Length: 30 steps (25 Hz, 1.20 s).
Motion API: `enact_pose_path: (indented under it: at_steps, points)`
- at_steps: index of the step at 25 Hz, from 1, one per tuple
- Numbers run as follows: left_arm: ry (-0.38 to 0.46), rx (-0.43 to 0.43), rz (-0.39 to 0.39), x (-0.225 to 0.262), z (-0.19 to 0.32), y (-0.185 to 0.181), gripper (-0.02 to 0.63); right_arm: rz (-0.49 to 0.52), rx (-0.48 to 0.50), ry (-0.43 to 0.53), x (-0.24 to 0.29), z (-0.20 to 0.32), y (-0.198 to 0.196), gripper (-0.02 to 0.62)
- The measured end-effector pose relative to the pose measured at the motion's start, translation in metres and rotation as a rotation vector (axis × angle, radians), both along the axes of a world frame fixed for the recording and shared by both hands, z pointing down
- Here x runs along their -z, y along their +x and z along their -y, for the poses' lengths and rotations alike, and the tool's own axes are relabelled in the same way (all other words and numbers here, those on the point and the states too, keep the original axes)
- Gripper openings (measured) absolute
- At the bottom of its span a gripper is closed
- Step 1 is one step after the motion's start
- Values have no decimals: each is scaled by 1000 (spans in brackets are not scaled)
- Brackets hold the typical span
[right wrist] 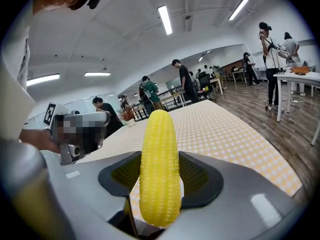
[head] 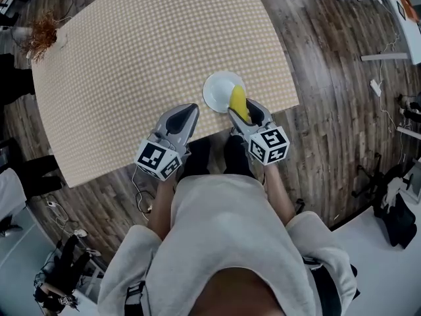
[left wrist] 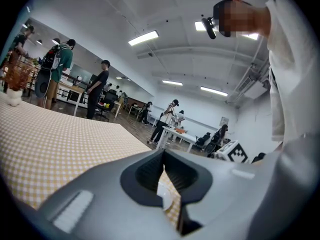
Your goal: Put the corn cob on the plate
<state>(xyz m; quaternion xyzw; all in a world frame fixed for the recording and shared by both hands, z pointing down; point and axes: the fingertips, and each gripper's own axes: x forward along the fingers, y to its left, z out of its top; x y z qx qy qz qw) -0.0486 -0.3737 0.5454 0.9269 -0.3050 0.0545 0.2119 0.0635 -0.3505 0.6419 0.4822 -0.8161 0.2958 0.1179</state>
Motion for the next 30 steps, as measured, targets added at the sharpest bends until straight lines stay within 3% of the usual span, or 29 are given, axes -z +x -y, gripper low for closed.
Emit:
enact_pose_path:
  at_steps: [9, 15, 19, 26, 30]
  points:
    - [5, 52, 7, 4, 3, -24, 8, -37, 28, -59, -43, 48, -10, 235]
    - [-5, 84, 8, 1, 3, -38, 8, -143, 134, -71, -59, 62, -21, 235]
    - [-11, 94, 5, 0, 2, -42, 8, -310, 301, -36, -64, 62, -31, 235]
    - [-8, 99, -5, 1, 2, -45, 8, -738, 721, 118, -76, 48, -52, 235]
    - [-9, 100, 3, 2, 2, -45, 8, -893, 890, 165, -89, 40, -53, 235]
